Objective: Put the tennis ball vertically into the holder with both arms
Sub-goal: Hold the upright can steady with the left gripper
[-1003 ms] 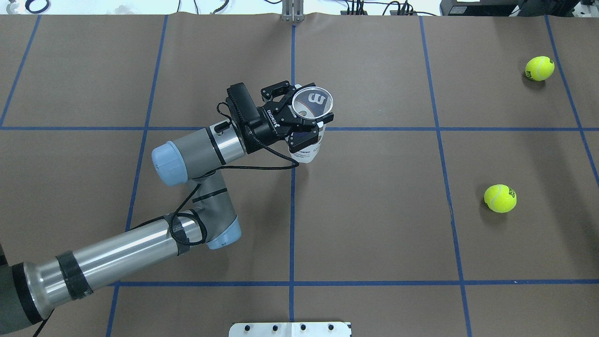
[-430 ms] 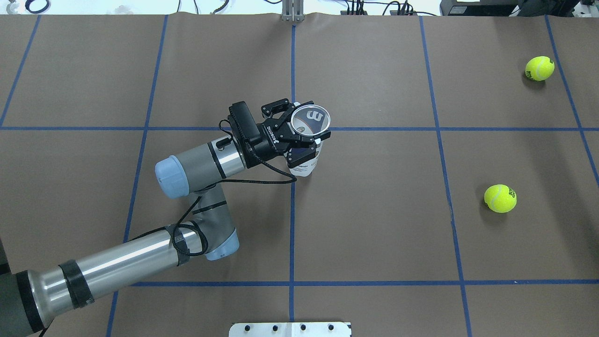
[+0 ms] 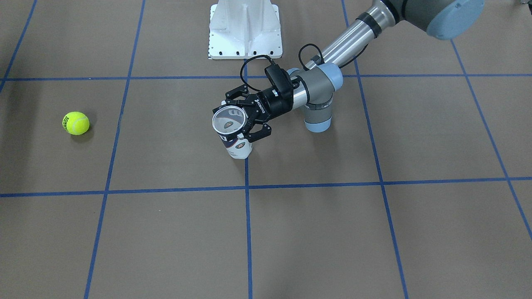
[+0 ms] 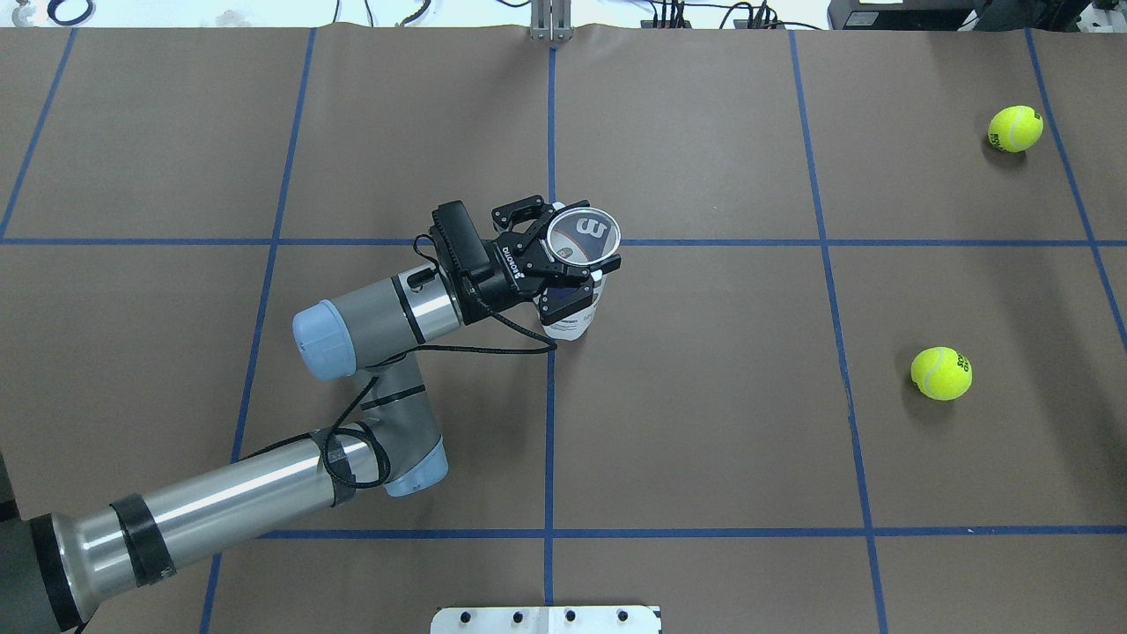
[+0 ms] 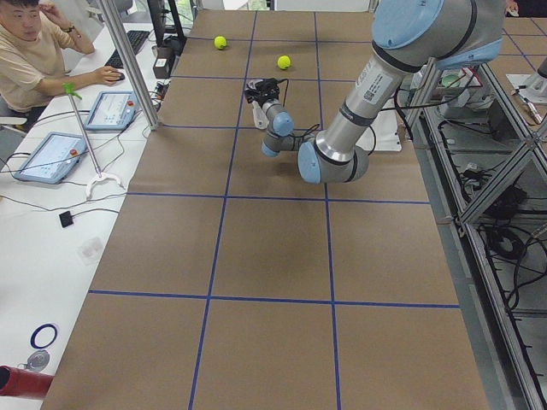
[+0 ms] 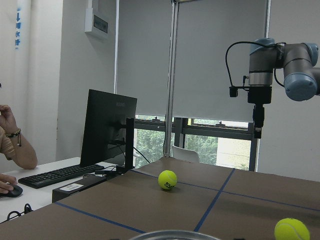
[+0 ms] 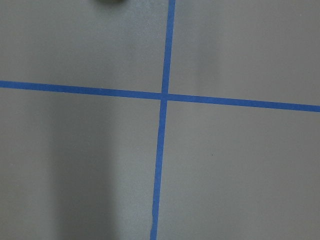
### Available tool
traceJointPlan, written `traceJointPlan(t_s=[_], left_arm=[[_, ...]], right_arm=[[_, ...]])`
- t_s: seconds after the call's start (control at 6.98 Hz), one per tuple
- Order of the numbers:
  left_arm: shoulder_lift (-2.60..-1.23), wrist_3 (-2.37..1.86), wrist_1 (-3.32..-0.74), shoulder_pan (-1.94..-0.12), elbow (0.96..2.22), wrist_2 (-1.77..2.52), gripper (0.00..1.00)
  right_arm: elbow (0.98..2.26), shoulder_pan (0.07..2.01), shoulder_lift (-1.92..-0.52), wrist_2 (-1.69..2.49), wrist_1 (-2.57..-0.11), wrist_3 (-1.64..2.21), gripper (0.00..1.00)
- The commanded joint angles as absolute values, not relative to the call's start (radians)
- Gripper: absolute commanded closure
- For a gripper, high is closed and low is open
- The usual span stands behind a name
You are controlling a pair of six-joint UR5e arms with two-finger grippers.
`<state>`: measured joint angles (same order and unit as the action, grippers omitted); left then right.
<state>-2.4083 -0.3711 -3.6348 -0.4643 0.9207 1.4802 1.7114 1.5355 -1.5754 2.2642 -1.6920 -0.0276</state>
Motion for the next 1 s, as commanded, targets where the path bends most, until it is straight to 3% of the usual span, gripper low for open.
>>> traceJointPlan(t_s=[0.0, 0.57, 0.86], left_arm=[[-2.382, -0.371, -3.634, -0.463, 0.930, 1.479, 0.29], [-2.370, -0.374, -3.634, -0.465, 0.965, 1.479, 0.09], [-2.361, -0.376, -3.631, -0.465, 0.989, 1.480, 0.05]], right_arm=[[1.712, 1.536, -1.575, 2.264, -1.692, -0.028, 0.00], [1.720, 1.537, -1.575, 2.264, -1.692, -0.028, 0.00], [1.718, 1.537, -1.575, 2.264, -1.692, -0.028, 0.00]])
